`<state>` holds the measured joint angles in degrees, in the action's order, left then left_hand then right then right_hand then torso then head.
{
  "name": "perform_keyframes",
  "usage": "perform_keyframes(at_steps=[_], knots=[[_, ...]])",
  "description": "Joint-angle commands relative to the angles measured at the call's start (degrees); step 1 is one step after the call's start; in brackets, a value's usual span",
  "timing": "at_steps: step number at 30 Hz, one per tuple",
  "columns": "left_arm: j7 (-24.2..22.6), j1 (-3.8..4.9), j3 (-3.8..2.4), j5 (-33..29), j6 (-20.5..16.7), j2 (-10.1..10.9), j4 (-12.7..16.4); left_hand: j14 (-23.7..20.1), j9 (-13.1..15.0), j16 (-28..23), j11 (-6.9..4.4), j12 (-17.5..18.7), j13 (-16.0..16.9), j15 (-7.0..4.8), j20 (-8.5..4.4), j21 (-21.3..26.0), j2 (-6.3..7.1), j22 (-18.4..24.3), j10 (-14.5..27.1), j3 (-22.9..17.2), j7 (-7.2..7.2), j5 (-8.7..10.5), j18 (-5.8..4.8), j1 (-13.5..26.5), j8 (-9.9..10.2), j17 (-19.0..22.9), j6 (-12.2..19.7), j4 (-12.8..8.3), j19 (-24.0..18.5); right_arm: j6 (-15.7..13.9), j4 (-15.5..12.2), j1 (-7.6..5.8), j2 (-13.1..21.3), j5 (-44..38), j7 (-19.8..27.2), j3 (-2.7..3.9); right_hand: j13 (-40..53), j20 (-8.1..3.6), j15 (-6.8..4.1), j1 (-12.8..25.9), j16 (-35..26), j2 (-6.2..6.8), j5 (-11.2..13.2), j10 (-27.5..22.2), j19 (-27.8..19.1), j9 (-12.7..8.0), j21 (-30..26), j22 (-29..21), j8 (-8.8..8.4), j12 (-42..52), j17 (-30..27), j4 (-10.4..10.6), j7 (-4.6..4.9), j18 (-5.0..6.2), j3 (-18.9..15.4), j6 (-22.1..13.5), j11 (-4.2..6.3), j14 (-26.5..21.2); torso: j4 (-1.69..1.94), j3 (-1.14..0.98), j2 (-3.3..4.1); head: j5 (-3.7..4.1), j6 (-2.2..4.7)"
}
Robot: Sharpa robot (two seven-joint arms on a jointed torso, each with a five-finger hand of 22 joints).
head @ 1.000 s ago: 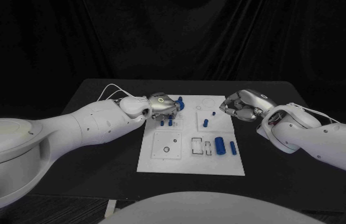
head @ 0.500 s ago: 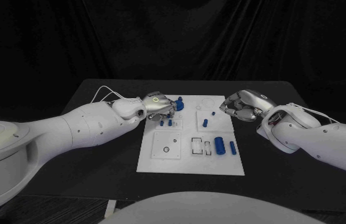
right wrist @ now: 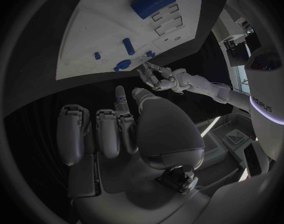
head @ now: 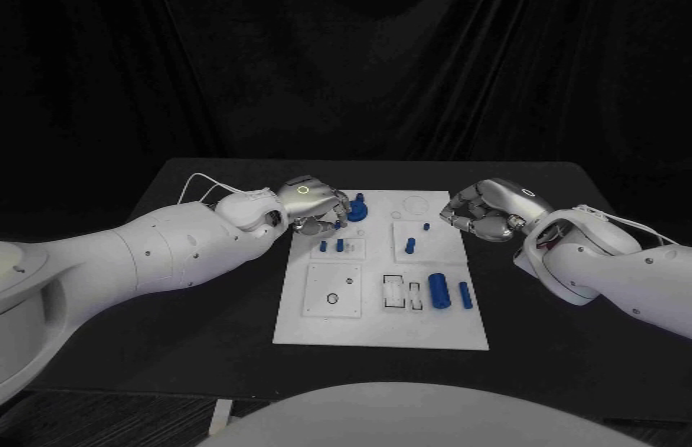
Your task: Assemble the parts on the task board
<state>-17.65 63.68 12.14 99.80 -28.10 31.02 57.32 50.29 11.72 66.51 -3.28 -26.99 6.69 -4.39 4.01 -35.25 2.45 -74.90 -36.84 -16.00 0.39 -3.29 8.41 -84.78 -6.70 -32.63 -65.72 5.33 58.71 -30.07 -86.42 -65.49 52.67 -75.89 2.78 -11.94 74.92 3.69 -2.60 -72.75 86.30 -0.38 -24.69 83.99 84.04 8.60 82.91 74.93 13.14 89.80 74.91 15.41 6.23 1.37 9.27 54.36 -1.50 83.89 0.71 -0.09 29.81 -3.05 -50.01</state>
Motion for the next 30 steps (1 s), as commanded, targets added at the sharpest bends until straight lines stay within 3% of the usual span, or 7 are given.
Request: perform_keyframes(at_steps=[1, 7, 11, 12, 14, 21, 30], knots=[[-1.47, 0.17, -0.05, -3.88, 1.80, 0.10, 0.01, -0.18, 0.14, -0.41, 0.04, 0.35, -0.15, 0.20, 0.04, 0.33, -0.14, -2.26, -0.39, 0.10, 0.02, 0.40, -0.32, 0.81, 0.26, 0.09, -0.49, 0.63, -0.35, 0.41, 0.09, 0.15, -0.06, -0.11, -0.91, 0.03, 15.08, 0.10, 0.21, -0.54, -0.16, -0.17, 0.29, 6.01, 2.71, 0.00, -0.16, 12.43, -0.38, 0.20, 5.62, 0.00, 0.08, 0.60, 0.22, -0.03, -0.16, 4.27, -0.06, -0.01, 0.06, -0.12, 0.01], [-2.30, 0.18, -0.05, -13.39, 5.32, 0.24, -0.44, -0.34, 0.14, -0.54, 0.34, 0.82, -0.50, 0.46, 0.12, 0.77, -0.14, -2.22, -0.17, 0.31, -0.20, 0.44, -0.34, 0.84, 0.61, 0.16, -0.28, 1.05, -0.47, 0.46, 0.13, 0.16, -0.15, -0.11, -0.97, 0.03, 15.08, 0.10, 0.21, -0.57, -0.17, -0.15, 0.35, 6.01, 2.71, 0.00, -0.18, 12.42, -0.39, 0.20, 5.62, -0.03, 0.07, 0.61, 0.22, -0.02, -0.16, 4.27, -0.04, 0.00, 0.10, -0.24, 0.01], [-2.84, 0.18, -0.05, -23.92, 9.30, 0.25, -1.04, -0.51, 0.21, -0.58, 1.04, 1.32, -0.82, 1.38, 0.32, 0.52, -0.37, -2.41, 0.71, 0.70, -0.79, 0.14, -0.47, 0.36, 0.96, 0.19, -0.17, 1.09, -0.06, 0.49, 0.12, 0.16, -0.16, -0.11, -1.02, 0.03, 15.08, 0.10, 0.21, -0.57, -0.17, -0.15, 0.35, 6.01, 2.71, 0.00, -0.18, 12.42, -0.39, 0.20, 5.62, -0.03, 0.07, 0.61, 0.22, -0.02, -0.16, 4.27, -0.01, -0.01, 0.11, -0.18, 0.01], [-2.86, 0.18, -0.05, -27.20, 10.69, 0.27, -1.26, -0.72, 0.22, -0.61, 1.80, 1.53, -0.94, 1.88, 0.47, 0.67, -0.46, -2.45, 1.42, 1.03, -1.39, 0.00, -0.49, 0.10, 1.19, 0.20, -0.03, 1.00, -0.04, 0.51, 0.12, 0.16, -0.16, -0.11, -1.04, 0.03, 15.08, 0.10, 0.21, -0.61, -0.19, -0.13, 0.40, 6.01, 2.69, 0.00, -0.23, 12.40, -0.39, 0.20, 5.55, -0.06, 0.07, 0.62, 0.23, -0.02, -0.15, 4.26, 0.00, -0.01, 0.12, -0.14, 0.01], [-2.81, 0.18, -0.04, -31.89, 12.71, 0.29, -1.62, -1.00, 0.18, -0.62, 2.27, 1.63, -1.00, 2.41, 0.66, 0.79, -0.62, -2.50, 2.18, 1.48, -1.73, -0.52, -0.52, -0.03, 1.57, 0.21, 0.37, 0.97, -0.04, 0.53, 0.11, 0.16, -0.16, -0.11, -1.07, 0.03, 15.08, 0.10, 0.21, -0.61, -0.19, -0.13, 0.40, 6.01, 2.69, 0.00, -0.23, 12.40, -0.39, 0.20, 5.55, -0.06, 0.07, 0.62, 0.23, -0.02, -0.15, 4.26, 0.01, 0.00, 0.11, -0.11, 0.01], [-2.75, 0.16, -0.04, -45.45, 17.89, -0.20, -3.67, -2.40, 0.08, -0.89, 3.01, 1.18, -0.85, 3.41, 1.14, 3.22, -1.31, -2.13, 3.69, 3.00, -2.30, -1.80, -0.22, -0.35, 2.49, 0.64, 1.35, 0.93, -1.69, 0.59, 0.10, 0.17, -0.23, -0.11, -1.14, 0.03, 15.08, 0.10, 0.21, -0.61, -0.19, -0.13, 0.40, 6.01, 2.69, 0.00, -0.23, 12.40, -0.39, 0.20, 5.55, -0.06, 0.07, 0.62, 0.23, -0.02, -0.15, 4.26, 0.00, 0.01, 0.12, -0.26, 0.01], [-2.33, -0.06, -0.03, -49.61, 20.63, -1.44, -5.60, -5.80, -0.18, -0.68, 3.61, -0.48, -0.22, 4.66, 1.67, 7.08, -2.72, -1.54, 5.94, 4.71, -2.68, -1.85, 0.12, -0.66, 2.93, 1.73, 3.01, 0.86, -6.14, 0.63, -0.01, 0.17, -0.22, -0.11, -1.24, 0.03, 15.08, 0.10, 0.21, -0.69, -0.17, -0.12, 0.48, 6.01, 2.70, 0.00, -0.19, 12.42, -0.40, 0.20, 5.61, -0.14, 0.05, 0.61, 0.26, 0.01, -0.14, 4.27, -0.02, 0.01, 0.13, -0.27, 0.01]])
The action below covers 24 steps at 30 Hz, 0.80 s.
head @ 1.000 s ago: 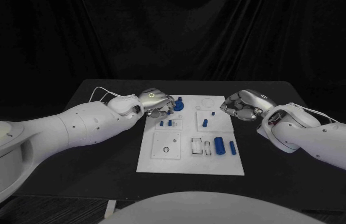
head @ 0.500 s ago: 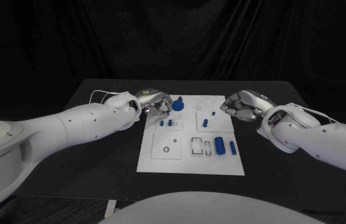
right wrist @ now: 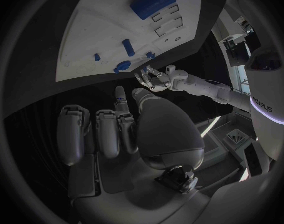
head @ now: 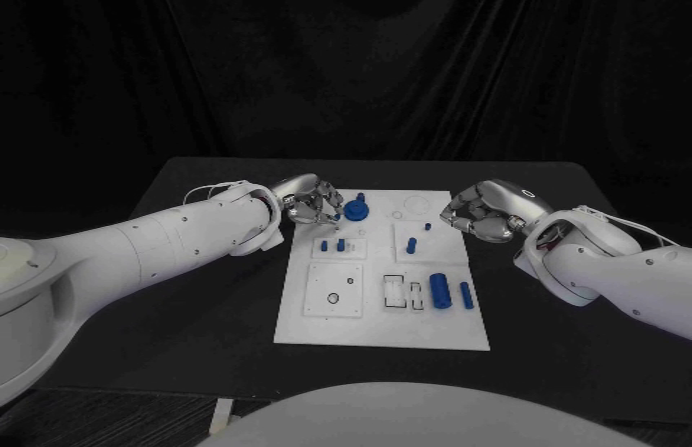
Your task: Assemble the parts on the task board
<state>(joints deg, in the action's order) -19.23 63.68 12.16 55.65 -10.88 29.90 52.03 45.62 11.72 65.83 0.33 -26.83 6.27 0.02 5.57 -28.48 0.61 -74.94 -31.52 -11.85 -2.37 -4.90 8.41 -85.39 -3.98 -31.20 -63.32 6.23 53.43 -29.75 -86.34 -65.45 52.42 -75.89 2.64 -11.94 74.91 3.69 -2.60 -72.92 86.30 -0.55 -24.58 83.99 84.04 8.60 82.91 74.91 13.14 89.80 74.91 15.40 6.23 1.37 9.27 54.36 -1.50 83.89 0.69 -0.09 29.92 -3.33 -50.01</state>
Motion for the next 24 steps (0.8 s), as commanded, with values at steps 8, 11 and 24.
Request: perform_keyframes(at_steps=[8, 11, 24], knots=[[-0.53, -0.14, -0.06, -5.98, 5.28, -1.50, -1.78, -6.68, -0.25, -1.85, -0.45, -3.55, 1.31, 1.45, 0.42, 1.89, -2.56, -1.46, 3.67, 2.14, 0.42, -0.15, -0.10, -0.24, 0.15, 3.37, 1.68, -0.17, -5.93, 0.31, -0.17, 0.13, 0.00, -0.11, -1.15, 0.03, 15.09, 0.10, 0.21, -0.52, -0.17, 0.05, 0.37, 6.01, 2.70, 0.00, -0.19, 12.43, -0.40, 0.20, 5.61, -0.13, 0.05, 0.61, 0.26, 0.01, -0.14, 4.27, 0.01, 0.04, 0.03, 0.08, 0.01], [-0.25, -0.17, -0.06, -6.03, 5.98, -1.89, -2.16, -9.86, -0.23, -4.52, -0.65, -5.15, 1.96, 1.95, 0.64, 2.51, -3.23, -1.47, 5.15, 2.80, 0.54, -0.19, -0.29, -0.32, 0.13, 5.49, 2.05, -0.34, -7.93, 0.31, -0.19, 0.13, 0.00, -0.11, -1.17, 0.03, 15.09, 0.10, 0.21, -0.52, -0.17, 0.05, 0.37, 6.01, 2.70, 0.00, -0.19, 12.43, -0.40, 0.20, 5.61, -0.13, 0.05, 0.61, 0.26, 0.01, -0.14, 4.27, 0.00, 0.05, 0.07, 0.10, 0.01], [0.76, -0.48, -0.05, -6.08, 7.76, -2.54, -3.15, -15.50, -0.16, -6.08, -0.90, -7.92, 3.16, 2.13, 0.95, 4.63, -3.88, -1.38, 8.74, 4.47, 0.80, -0.06, -0.63, -0.50, 0.16, 5.54, 2.34, -1.18, -13.15, 0.36, -0.22, 0.14, -0.02, -0.11, -1.21, 0.03, 15.09, 0.09, 0.20, -0.64, -0.18, 0.04, 0.41, 6.01, 2.71, 0.01, -0.19, 12.43, -0.40, 0.20, 5.58, -0.22, 0.04, 0.61, 0.32, 0.04, -0.13, 4.27, -0.04, 0.00, -0.01, -0.03, 0.01]])
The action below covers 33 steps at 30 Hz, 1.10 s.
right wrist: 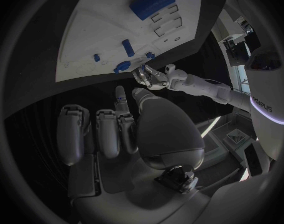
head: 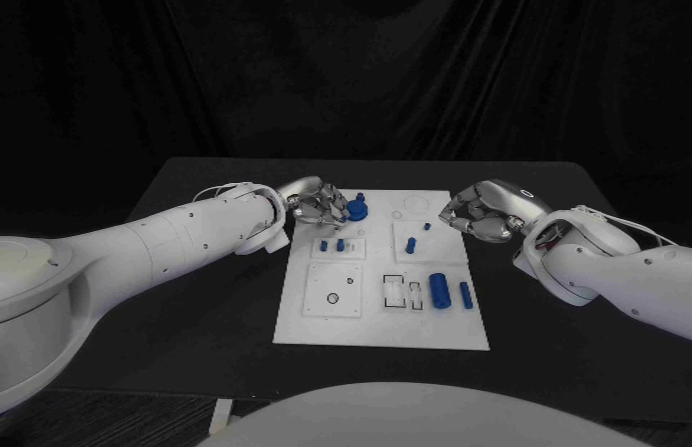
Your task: Assemble the parts on the task board
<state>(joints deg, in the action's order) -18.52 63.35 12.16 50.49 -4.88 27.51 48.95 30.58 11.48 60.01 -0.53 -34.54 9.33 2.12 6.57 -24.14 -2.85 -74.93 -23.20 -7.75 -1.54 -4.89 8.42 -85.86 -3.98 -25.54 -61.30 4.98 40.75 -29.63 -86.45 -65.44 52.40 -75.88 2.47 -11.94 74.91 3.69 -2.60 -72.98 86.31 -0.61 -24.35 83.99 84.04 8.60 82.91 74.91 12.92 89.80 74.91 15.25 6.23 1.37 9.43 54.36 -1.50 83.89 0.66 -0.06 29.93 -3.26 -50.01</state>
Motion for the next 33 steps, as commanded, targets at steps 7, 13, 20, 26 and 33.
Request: perform_keyframes(at_steps=[7, 13, 20, 26, 33], knots=[[0.10, -0.31, -0.05, -0.91, 1.99, -0.18, -0.21, -2.40, 0.10, 0.63, -0.05, -1.60, 0.66, 0.02, -0.08, 1.25, -0.69, -1.42, 1.64, 1.16, 0.00, -0.16, -0.65, -0.05, 0.11, -1.43, 0.29, -0.36, -2.85, 0.45, -0.04, 0.14, -0.14, -0.11, -1.18, 0.03, 15.09, 0.09, 0.20, -0.60, -0.12, 0.11, 0.19, 6.01, 2.77, 0.01, -0.05, 12.49, -0.19, 0.20, 5.75, -0.09, 0.04, 0.57, 0.17, 0.04, -0.13, 4.30, -0.01, -0.02, 0.01, -0.27, 0.01], [0.17, -0.37, -0.05, -0.91, 1.75, -0.27, -0.40, -2.69, 0.16, 1.14, 0.00, -2.23, 0.91, -0.01, -0.13, 1.33, -0.67, -1.46, 1.72, 1.33, -0.05, -0.36, -0.59, -0.31, 0.02, -2.02, 0.05, -0.74, -3.30, 0.56, 0.01, 0.15, -0.22, -0.11, -1.22, 0.03, 15.09, 0.09, 0.20, -0.60, -0.12, 0.11, 0.19, 6.01, 2.77, 0.01, -0.05, 12.49, -0.19, 0.20, 5.75, -0.09, 0.04, 0.57, 0.17, 0.04, -0.13, 4.30, 0.06, -0.03, -0.01, -0.27, 0.01], [0.53, -0.46, -0.05, -0.91, 1.23, -0.44, -0.96, -2.97, 0.21, 1.38, 0.07, -2.66, 1.08, 0.03, -0.20, 1.34, -0.62, -1.49, 1.80, 1.44, -0.12, -0.74, -0.52, -0.50, -0.03, -2.38, -0.14, -1.03, -3.61, 0.63, 0.02, 0.16, -0.21, -0.11, -1.23, 0.03, 15.09, 0.09, 0.20, -0.60, -0.12, 0.11, 0.19, 6.01, 2.77, 0.01, -0.05, 12.49, -0.19, 0.20, 5.75, -0.09, 0.04, 0.57, 0.17, 0.04, -0.13, 4.30, 0.04, -0.02, 0.00, -0.23, 0.01], [0.91, -0.52, -0.05, -0.91, 1.25, -0.59, -1.33, -3.11, 0.22, 1.46, 0.08, -2.82, 1.15, 0.02, -0.23, 1.32, -0.53, -1.50, 1.85, 1.51, -0.14, -0.82, -0.50, -0.58, -0.03, -2.52, -0.19, -1.18, -3.72, 0.69, 0.02, 0.16, -0.20, -0.11, -1.22, 0.03, 15.09, 0.09, 0.20, -0.60, -0.12, 0.11, 0.19, 6.01, 2.77, 0.01, -0.05, 12.49, -0.19, 0.20, 5.75, -0.09, 0.04, 0.57, 0.17, 0.04, -0.13, 4.30, -0.02, -0.02, -0.03, -0.21, 0.01], [1.39, -0.59, -0.05, -0.91, 1.75, -0.86, -1.70, -3.21, 0.22, 1.51, 0.09, -2.93, 1.19, 0.00, -0.24, 1.30, -0.49, -1.51, 1.92, 1.54, -0.14, -0.90, -0.49, -0.66, 0.00, -2.62, -0.17, -1.31, -3.79, 0.80, -0.01, 0.17, -0.17, -0.11, -1.25, 0.03, 15.09, 0.09, 0.20, -0.60, -0.12, 0.11, 0.19, 6.01, 2.77, 0.01, -0.05, 12.49, -0.19, 0.20, 5.75, -0.09, 0.04, 0.57, 0.17, 0.04, -0.13, 4.30, 0.01, -0.03, -0.02, -0.23, 0.01]])
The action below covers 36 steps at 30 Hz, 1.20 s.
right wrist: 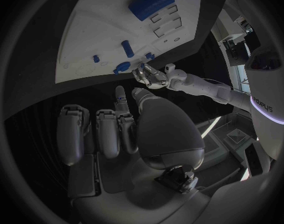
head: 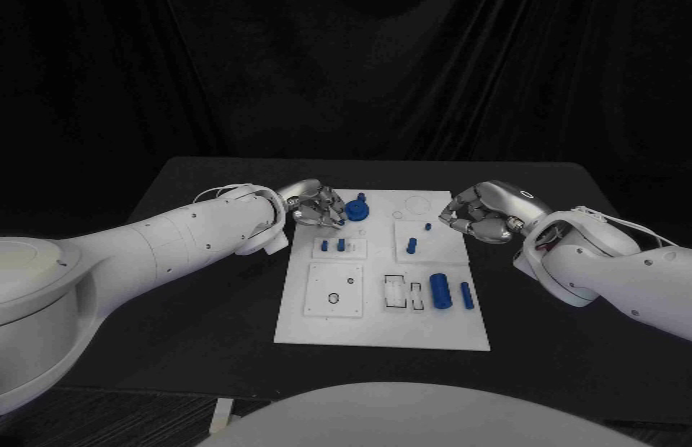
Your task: Assemble the parts on the task board
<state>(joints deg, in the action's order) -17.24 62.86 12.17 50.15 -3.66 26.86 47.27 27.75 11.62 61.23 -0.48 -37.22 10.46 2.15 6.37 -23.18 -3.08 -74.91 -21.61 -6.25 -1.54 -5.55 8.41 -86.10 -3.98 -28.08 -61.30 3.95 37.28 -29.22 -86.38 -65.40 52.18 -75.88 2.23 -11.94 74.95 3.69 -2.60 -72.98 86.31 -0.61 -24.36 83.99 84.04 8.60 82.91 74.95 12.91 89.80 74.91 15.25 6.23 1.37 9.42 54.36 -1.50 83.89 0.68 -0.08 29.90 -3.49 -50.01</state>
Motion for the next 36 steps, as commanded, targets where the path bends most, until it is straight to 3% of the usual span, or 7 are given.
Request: perform_keyframes(at_steps=[1, 22, 36], knots=[[0.21, -0.12, -0.05, -0.58, 0.64, -0.26, -0.06, -0.38, 0.08, 0.29, 0.04, -0.25, 0.06, -0.03, -0.04, 0.34, -0.26, -1.52, 0.33, 0.05, -0.14, -0.24, -0.48, -0.43, 0.00, -0.08, -0.17, -0.28, -0.32, 0.39, -0.08, 0.13, 0.05, -0.12, -1.02, 0.03, 15.05, 0.09, 0.20, -0.60, -0.12, 0.11, 0.19, 6.01, 2.77, 0.01, -0.05, 12.45, -0.18, 0.20, 5.75, -0.09, 0.04, 0.57, 0.17, 0.04, -0.13, 4.30, 0.01, -0.01, 0.01, 0.01, 0.01], [1.53, -0.61, -0.05, -0.58, 2.21, -0.94, -1.18, -0.81, 0.02, 0.33, 0.06, -0.48, 0.15, -0.09, -0.07, 0.35, -0.16, -1.52, 0.74, 0.17, -0.14, -0.21, -0.47, -0.54, 0.15, -0.35, 0.05, -0.56, -0.70, 0.75, -0.21, 0.13, 0.10, -0.11, -1.15, 0.03, 15.05, 0.09, 0.20, -0.60, -0.12, 0.11, 0.19, 6.01, 2.77, 0.01, -0.05, 12.45, -0.18, 0.20, 5.75, -0.09, 0.04, 0.57, 0.17, 0.04, -0.13, 4.30, 0.03, 0.00, 0.04, -0.01, 0.01], [1.81, -0.88, -0.05, -0.58, 1.32, -0.49, -1.24, -1.02, -0.14, 0.41, 0.15, -0.75, 0.25, -0.15, -0.10, 0.27, -0.13, -1.54, 1.05, 0.22, -0.23, -0.35, -0.45, -0.70, 0.38, -0.60, 0.67, -0.83, -0.91, 1.42, -0.54, 0.13, 0.07, 1.37, -1.33, 0.03, 15.05, 0.08, 0.21, -0.71, -0.15, 0.07, 0.27, 6.01, 2.74, 0.00, -0.15, 12.42, -0.30, 0.20, 5.65, -0.18, 0.09, 0.59, 0.25, 0.00, -0.16, 4.29, 0.01, 0.02, 0.00, -0.15, 0.01]])
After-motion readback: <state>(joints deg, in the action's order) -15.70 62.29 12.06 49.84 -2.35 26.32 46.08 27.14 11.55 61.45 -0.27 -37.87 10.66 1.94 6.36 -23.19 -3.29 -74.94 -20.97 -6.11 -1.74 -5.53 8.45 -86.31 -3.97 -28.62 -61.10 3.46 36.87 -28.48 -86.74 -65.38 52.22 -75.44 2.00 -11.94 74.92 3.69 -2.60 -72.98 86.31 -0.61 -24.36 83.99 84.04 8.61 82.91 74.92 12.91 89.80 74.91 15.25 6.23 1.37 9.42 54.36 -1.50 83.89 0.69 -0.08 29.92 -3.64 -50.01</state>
